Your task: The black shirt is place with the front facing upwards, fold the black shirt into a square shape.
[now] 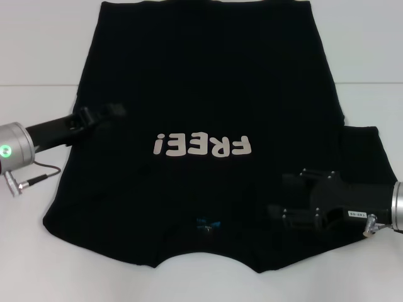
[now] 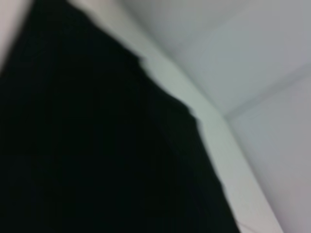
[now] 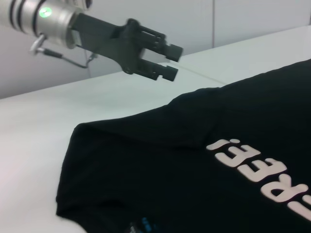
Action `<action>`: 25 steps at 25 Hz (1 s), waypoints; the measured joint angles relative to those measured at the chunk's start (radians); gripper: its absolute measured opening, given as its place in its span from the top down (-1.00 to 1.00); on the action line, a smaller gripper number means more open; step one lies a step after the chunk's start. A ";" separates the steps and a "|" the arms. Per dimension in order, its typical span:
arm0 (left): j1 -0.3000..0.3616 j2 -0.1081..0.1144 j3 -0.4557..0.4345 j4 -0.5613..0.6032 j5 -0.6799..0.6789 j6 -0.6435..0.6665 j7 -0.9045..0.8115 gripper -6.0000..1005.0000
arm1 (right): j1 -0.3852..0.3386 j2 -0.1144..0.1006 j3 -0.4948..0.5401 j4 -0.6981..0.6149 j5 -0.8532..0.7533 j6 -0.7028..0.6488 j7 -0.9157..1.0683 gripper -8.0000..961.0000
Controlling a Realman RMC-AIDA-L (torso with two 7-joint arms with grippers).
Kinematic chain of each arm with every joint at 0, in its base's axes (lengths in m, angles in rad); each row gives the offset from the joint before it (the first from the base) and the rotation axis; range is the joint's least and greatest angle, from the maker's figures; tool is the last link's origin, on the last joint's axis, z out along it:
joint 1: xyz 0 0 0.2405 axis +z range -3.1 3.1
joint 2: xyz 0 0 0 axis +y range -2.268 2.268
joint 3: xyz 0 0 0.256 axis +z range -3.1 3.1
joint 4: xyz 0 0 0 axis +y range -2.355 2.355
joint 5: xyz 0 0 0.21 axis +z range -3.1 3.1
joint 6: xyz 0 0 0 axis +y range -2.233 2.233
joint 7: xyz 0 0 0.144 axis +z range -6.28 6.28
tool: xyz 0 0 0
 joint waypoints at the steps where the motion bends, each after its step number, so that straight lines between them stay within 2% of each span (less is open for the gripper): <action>1: 0.009 -0.001 0.000 0.003 -0.016 0.050 0.095 0.01 | -0.001 0.000 0.004 0.000 0.006 0.003 0.000 -0.73; 4: 0.034 -0.007 0.000 0.014 -0.039 0.168 0.310 -0.12 | -0.008 -0.001 0.020 0.001 0.026 0.009 0.004 -0.73; 8: 0.085 -0.041 0.029 0.056 -0.045 0.289 0.599 -0.30 | -0.018 -0.003 0.053 -0.003 0.037 0.011 0.035 -0.73; 13: 0.147 -0.082 0.088 0.072 -0.040 0.374 0.919 -0.67 | -0.030 -0.007 0.090 -0.008 0.037 0.015 0.086 -0.73; 17: 0.171 -0.101 0.101 0.088 -0.039 0.377 1.020 -0.82 | -0.039 -0.010 0.105 -0.021 0.036 0.018 0.132 -0.73; 21: 0.174 -0.097 0.113 0.087 -0.026 0.370 1.037 -0.86 | -0.059 -0.008 0.113 -0.090 0.028 0.024 0.228 -0.73; 25: 0.176 -0.093 0.115 0.089 -0.013 0.371 1.043 -0.86 | -0.092 -0.011 0.114 -0.226 -0.002 0.017 0.424 -0.73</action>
